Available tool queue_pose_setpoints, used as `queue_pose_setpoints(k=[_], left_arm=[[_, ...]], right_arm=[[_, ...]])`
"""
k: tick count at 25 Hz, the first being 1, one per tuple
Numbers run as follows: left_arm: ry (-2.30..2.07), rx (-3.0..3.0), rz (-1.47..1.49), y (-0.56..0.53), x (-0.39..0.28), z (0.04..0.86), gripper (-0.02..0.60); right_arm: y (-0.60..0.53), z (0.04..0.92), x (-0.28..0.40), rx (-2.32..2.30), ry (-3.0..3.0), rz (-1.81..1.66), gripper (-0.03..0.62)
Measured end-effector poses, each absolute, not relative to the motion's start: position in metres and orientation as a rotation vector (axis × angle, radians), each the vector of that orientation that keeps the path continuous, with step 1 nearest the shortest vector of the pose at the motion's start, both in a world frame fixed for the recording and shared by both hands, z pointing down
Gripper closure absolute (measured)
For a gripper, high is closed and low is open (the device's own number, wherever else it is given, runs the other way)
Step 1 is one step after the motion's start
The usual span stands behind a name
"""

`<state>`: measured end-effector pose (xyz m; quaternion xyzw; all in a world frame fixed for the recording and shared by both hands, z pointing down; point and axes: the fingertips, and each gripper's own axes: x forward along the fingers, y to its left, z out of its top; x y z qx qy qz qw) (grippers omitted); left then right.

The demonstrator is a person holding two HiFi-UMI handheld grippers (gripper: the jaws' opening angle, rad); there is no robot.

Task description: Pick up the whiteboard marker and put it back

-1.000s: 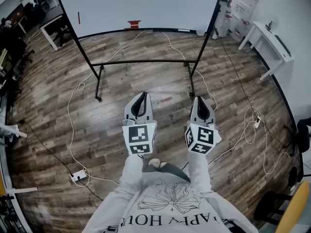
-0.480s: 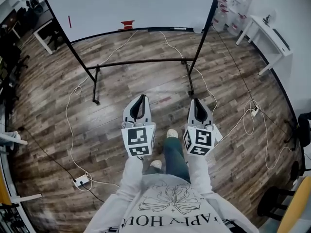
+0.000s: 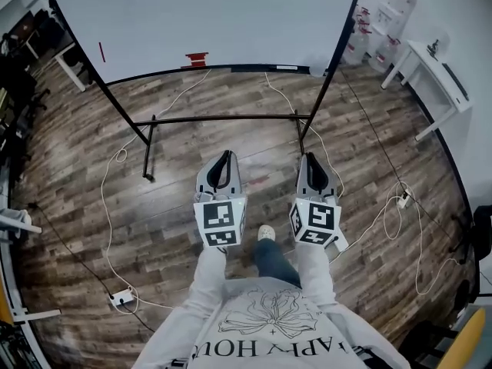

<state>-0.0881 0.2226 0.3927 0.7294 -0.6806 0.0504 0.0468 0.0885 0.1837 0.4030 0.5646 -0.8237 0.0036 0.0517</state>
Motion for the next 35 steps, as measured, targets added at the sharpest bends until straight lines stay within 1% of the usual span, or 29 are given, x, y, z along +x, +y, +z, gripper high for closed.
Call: queue_pose_setpoints(k=[7,16,18,25,35], left_arm=[[-2.165,2.182,0.136,0.123,-0.073,0.371,0.568],[-2.186,2.125,0.171,0.046,-0.069,0.38,0.568],[-2.182,2.116,0.182,0.034,-0.071,0.385,0.568],[-2.155,2.092,0.206,-0.027,-0.086,0.407,0.568],[-2.09,2.143,0.231,-0.146,-0.112,0.419,0.568]], right_arm=[[0.072,0.384,0.097,1.631,-2.557,-0.044,0.586],[-0.01,0.397,0.094,1.531,-2.583,-0.011,0.541],[-0.024,0.404,0.09,1.513,-2.579,-0.002,0.511],[-0.083,0.423,0.074,1.484,-2.554,0.014,0.499],[-0.201,0.438,0.043,1.478,-2.495,-0.015,0.474]])
